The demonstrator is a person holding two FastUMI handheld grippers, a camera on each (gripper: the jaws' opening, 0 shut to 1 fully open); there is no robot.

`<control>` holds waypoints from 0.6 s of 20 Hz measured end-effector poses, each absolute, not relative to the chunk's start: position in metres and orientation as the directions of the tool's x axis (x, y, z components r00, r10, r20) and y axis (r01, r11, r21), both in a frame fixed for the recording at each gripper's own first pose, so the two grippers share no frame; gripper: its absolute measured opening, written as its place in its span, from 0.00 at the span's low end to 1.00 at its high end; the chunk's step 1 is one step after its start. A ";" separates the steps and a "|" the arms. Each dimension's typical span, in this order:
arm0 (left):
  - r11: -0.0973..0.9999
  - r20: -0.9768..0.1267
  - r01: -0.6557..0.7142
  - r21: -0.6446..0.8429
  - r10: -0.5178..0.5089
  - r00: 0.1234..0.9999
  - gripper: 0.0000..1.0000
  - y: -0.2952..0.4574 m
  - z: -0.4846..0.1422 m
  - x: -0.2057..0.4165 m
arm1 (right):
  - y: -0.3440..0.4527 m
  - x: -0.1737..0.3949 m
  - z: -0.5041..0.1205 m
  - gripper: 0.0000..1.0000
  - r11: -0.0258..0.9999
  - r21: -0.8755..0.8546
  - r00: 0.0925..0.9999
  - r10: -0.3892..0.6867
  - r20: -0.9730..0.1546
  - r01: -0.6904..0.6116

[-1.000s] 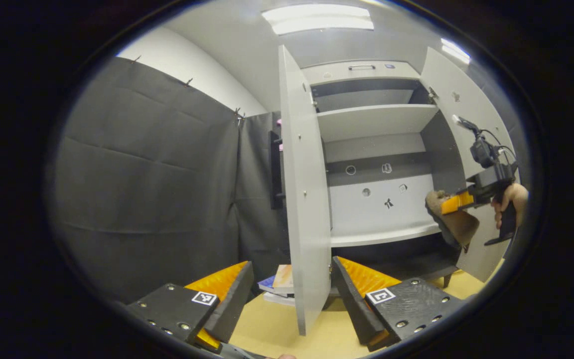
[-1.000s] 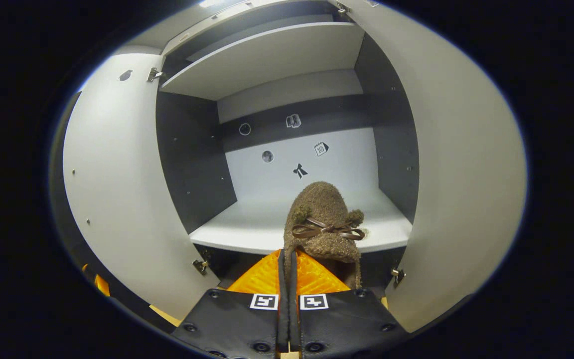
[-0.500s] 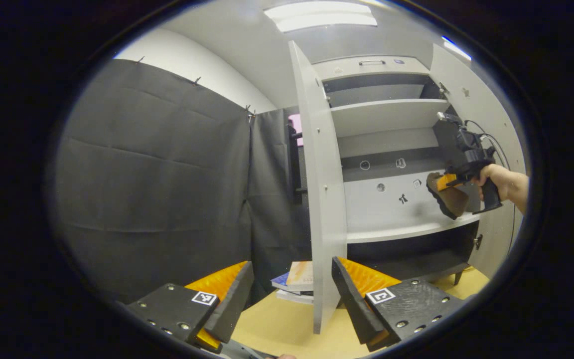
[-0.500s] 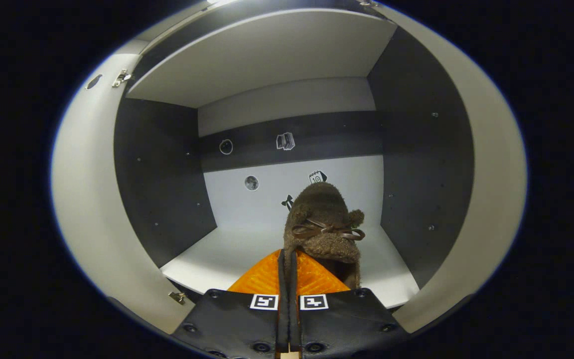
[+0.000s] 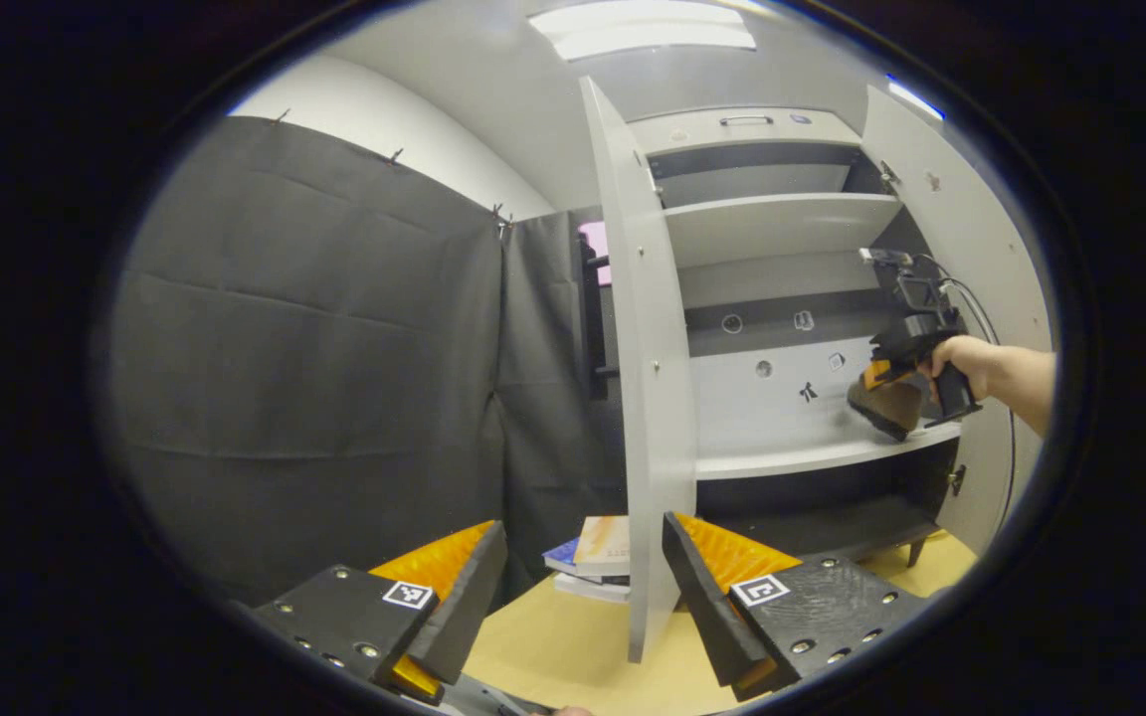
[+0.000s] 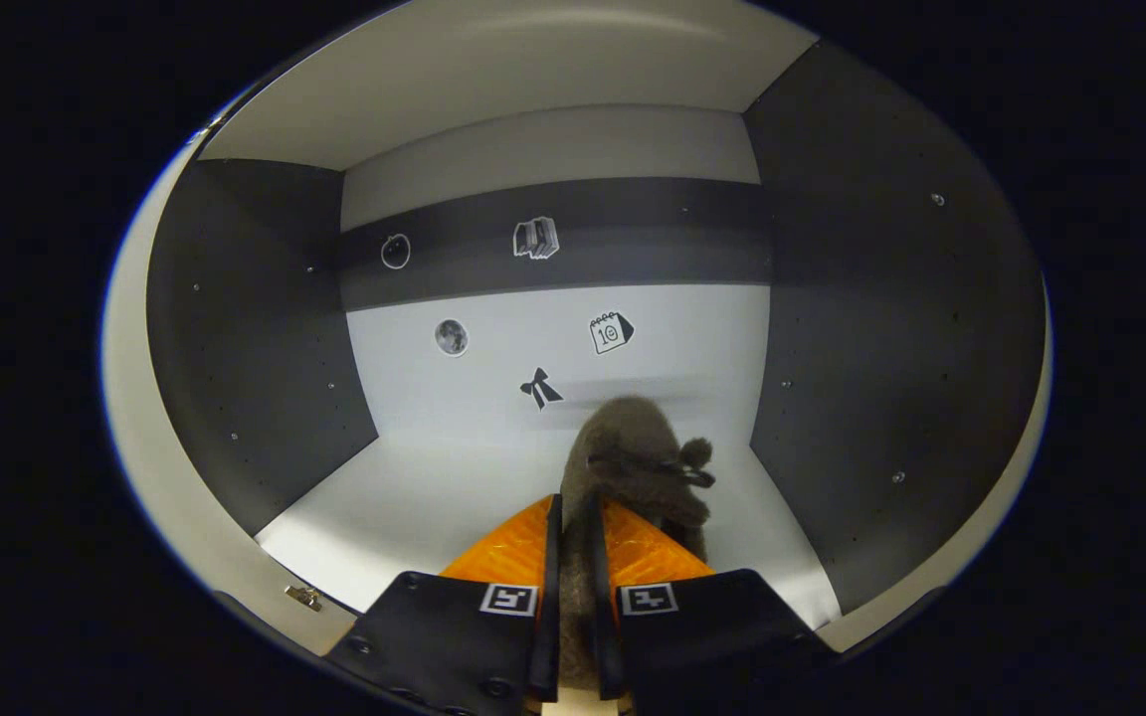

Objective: Grab one shoe with the right hand and put it into the shoe cabinet, grab the other shoe with the left hand and put it into the shoe cabinet; then close the right door with the right hand and the left door with the left hand.

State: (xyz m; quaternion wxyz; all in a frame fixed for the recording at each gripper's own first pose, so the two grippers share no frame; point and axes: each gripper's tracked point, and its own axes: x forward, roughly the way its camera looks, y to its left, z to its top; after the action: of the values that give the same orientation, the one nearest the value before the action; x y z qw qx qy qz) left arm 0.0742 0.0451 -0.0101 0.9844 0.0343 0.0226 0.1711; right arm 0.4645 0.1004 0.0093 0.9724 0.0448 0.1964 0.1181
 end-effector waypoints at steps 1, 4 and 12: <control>0.942 -0.033 -0.327 0.074 0.330 0.944 1.00 0.043 -0.010 0.074 | 0.099 0.460 0.015 0.18 0.967 0.132 0.900 0.250 -0.357 -0.217; 0.956 -0.037 -0.286 0.067 0.288 0.957 1.00 0.034 -0.010 0.076 | 0.089 0.443 0.037 0.66 0.969 0.096 0.925 0.246 -0.291 -0.227; 0.998 -0.105 -0.066 -0.008 0.065 0.992 1.00 -0.025 -0.043 0.106 | 0.059 0.343 0.072 0.99 0.973 0.031 0.968 0.230 -0.101 -0.228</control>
State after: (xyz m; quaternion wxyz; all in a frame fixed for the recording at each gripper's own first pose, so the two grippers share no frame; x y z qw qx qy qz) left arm 0.1058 -0.0247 -0.0431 0.9981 -0.0057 0.0524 0.0330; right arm 0.3430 0.0588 0.0723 0.9919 0.0096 0.0518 0.1155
